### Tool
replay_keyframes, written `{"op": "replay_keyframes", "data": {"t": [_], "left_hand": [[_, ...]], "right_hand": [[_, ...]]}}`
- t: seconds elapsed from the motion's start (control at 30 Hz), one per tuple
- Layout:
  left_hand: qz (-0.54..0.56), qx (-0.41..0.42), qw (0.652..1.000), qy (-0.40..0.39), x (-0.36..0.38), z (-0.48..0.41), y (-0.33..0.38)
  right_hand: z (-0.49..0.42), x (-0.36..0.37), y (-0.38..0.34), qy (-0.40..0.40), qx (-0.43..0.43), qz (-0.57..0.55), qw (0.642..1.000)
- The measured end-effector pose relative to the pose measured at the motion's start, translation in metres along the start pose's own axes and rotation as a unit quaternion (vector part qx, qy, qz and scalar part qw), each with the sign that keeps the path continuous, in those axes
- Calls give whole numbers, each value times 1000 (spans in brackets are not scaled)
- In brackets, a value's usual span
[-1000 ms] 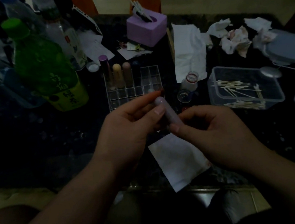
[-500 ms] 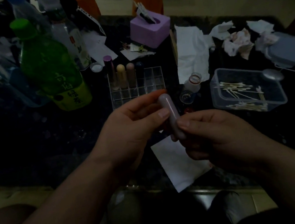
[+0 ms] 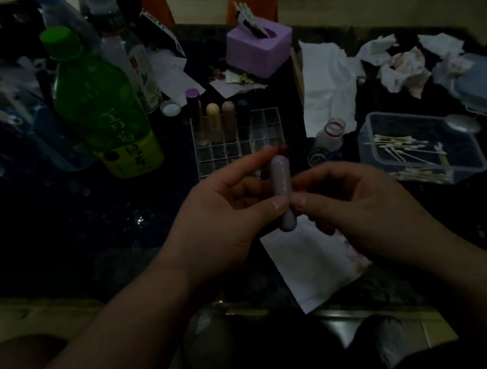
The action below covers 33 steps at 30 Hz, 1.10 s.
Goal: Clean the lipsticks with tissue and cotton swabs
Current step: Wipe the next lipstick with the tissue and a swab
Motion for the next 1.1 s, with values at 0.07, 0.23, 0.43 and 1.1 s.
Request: {"op": "replay_keyframes", "data": {"t": [0.07, 0.23, 0.43, 1.1], "left_hand": [[-73, -5, 997, -6, -1, 3, -1], [-137, -28, 990, 12, -7, 9, -5], [-108, -83, 978, 156, -57, 9, 4], [-18, -48, 975, 216, -67, 9, 8]], "right_hand": [[-3, 0, -4, 26, -36, -5, 999], [-16, 13, -13, 6, -68, 41, 997], [-46, 2, -34, 122, -105, 208, 965], [-123, -7, -40, 159, -110, 422, 886]]}}
Point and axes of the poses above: each hand's wrist, its own z-axis away from the middle knuckle, its own x-axis out of the palm, y = z × x, the point moved 7 cm from there along -z, towards the middle knuckle, and after that the axes turned 13 degrees about -y, right-handed, at the moved point
